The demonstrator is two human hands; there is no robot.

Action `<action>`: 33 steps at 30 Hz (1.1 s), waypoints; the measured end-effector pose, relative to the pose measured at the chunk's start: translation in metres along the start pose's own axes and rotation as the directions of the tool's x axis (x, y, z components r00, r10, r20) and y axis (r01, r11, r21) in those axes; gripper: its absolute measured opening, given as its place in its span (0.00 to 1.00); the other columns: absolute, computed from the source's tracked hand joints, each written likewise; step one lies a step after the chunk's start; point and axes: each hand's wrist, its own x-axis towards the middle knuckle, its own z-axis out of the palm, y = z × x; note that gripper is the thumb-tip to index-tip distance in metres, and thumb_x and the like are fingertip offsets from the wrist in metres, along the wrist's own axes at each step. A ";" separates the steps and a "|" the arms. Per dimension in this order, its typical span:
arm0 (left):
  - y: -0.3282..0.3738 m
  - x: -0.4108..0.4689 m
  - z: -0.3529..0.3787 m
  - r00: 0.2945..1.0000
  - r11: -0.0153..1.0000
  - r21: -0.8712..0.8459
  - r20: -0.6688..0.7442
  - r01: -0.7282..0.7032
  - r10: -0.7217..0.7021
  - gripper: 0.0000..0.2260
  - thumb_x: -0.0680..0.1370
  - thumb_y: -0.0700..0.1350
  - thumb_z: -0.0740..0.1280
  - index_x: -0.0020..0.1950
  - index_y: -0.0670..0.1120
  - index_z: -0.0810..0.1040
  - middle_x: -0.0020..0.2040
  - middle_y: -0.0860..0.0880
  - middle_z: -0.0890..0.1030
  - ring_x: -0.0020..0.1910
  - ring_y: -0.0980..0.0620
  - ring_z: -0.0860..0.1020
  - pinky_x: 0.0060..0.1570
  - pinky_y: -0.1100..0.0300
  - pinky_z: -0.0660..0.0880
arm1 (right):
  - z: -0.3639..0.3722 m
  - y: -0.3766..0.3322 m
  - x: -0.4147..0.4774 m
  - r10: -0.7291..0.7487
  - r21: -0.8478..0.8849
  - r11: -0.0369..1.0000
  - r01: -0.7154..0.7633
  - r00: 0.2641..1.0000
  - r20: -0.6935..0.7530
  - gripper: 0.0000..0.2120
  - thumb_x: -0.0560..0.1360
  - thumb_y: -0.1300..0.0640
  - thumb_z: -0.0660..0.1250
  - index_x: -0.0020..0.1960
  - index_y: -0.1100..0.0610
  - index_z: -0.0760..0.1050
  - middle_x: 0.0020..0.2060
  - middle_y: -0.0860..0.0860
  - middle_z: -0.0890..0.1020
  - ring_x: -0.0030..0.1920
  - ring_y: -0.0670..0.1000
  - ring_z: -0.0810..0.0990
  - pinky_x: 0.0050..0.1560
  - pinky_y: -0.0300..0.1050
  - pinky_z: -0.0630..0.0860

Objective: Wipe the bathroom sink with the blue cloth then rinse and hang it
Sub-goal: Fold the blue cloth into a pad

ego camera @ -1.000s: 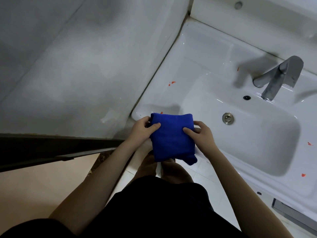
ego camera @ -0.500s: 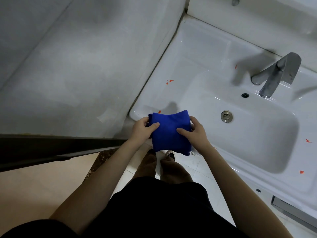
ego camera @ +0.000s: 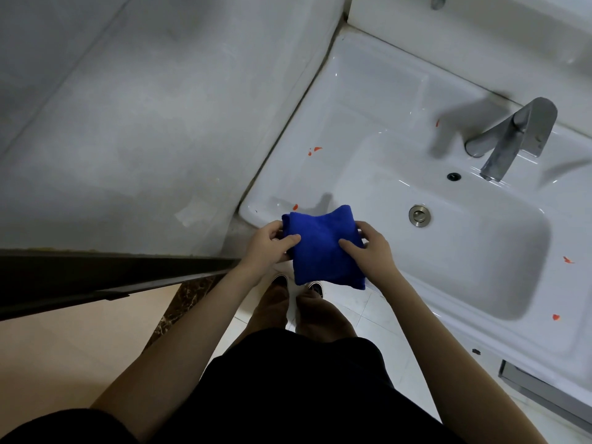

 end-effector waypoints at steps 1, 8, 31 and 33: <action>0.002 -0.001 0.001 1.000 1.000 0.005 0.005 0.010 -0.010 0.10 0.76 0.41 0.69 0.54 0.52 0.74 0.53 0.50 0.78 0.53 0.49 0.79 0.44 0.58 0.82 | 0.001 -0.004 -0.001 -0.014 0.019 1.000 0.014 0.999 -0.035 0.20 0.76 0.55 0.68 0.67 0.52 0.72 0.57 0.50 0.79 0.53 0.53 0.77 0.50 0.44 0.73; 0.006 -0.003 0.007 0.996 0.997 0.010 -0.037 -0.077 0.077 0.09 0.78 0.39 0.67 0.57 0.45 0.77 0.54 0.42 0.81 0.54 0.46 0.80 0.49 0.55 0.81 | 0.022 -0.032 -0.017 -0.309 -0.058 0.950 0.305 0.948 -0.081 0.25 0.72 0.55 0.72 0.68 0.49 0.72 0.52 0.45 0.74 0.44 0.42 0.76 0.42 0.28 0.69; 0.013 -0.001 0.006 0.997 0.999 -0.040 0.083 0.008 -0.004 0.17 0.76 0.40 0.70 0.64 0.44 0.73 0.59 0.43 0.80 0.57 0.45 0.80 0.57 0.46 0.79 | 0.035 -0.030 -0.006 -0.028 0.289 0.957 0.001 0.996 0.088 0.12 0.79 0.46 0.64 0.55 0.53 0.70 0.47 0.49 0.80 0.45 0.50 0.80 0.37 0.35 0.75; 0.017 0.001 0.010 0.995 0.999 0.011 0.091 -0.032 0.031 0.18 0.76 0.43 0.70 0.65 0.44 0.74 0.59 0.45 0.79 0.57 0.45 0.80 0.55 0.47 0.80 | 0.036 -0.029 -0.011 -0.015 0.353 0.936 -0.005 0.999 0.053 0.11 0.80 0.45 0.62 0.55 0.51 0.67 0.47 0.48 0.81 0.44 0.47 0.80 0.33 0.31 0.74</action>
